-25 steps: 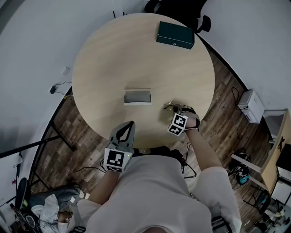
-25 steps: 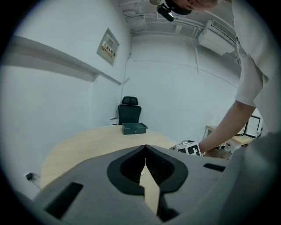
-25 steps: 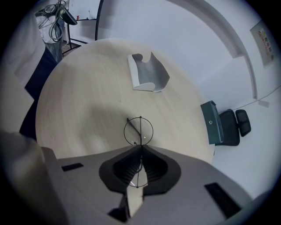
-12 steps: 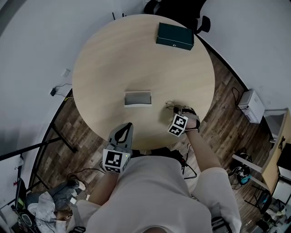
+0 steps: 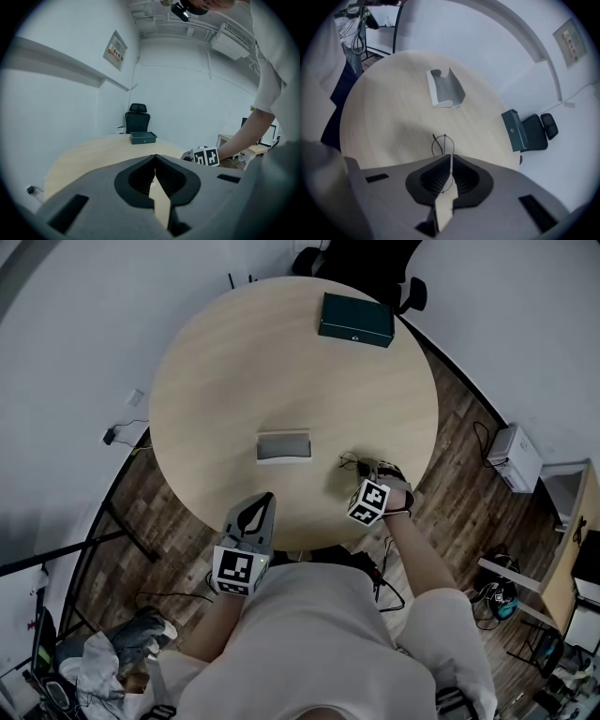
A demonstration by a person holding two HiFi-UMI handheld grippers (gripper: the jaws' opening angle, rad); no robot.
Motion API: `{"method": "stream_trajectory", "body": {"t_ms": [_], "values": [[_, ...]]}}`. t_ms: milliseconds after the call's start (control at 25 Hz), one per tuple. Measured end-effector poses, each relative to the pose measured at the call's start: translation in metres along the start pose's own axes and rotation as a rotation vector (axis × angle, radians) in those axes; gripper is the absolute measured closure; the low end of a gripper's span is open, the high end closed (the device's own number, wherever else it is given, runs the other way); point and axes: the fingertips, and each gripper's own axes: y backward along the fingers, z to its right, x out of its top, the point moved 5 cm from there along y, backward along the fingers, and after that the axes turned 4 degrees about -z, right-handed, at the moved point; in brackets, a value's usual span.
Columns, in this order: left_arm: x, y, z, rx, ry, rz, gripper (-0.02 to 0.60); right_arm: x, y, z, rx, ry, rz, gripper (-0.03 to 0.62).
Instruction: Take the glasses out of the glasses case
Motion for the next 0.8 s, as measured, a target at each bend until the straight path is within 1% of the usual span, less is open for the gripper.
{"method": "stream_trajectory", "body": {"t_ms": [160, 280, 480, 640, 800], "values": [[0.003, 0.004, 0.003, -0.012, -0.008, 0.013, 0.574, 0.01, 0.026, 0.012, -0.06, -0.096, 0.063, 0.582], [0.004, 0.01, 0.001, -0.018, -0.019, 0.02, 0.574, 0.025, 0.051, 0.021, -0.109, -0.171, 0.13, 0.582], [0.014, 0.017, -0.002, -0.018, -0.038, 0.053, 0.574, 0.049, 0.097, 0.033, -0.173, -0.375, 0.292, 0.582], [0.019, 0.024, -0.006, -0.007, -0.039, 0.079, 0.574, 0.067, 0.137, 0.034, -0.23, -0.49, 0.416, 0.582], [0.03, 0.032, -0.014, 0.018, -0.048, 0.127, 0.574, 0.087, 0.173, 0.031, -0.243, -0.629, 0.532, 0.582]]}}
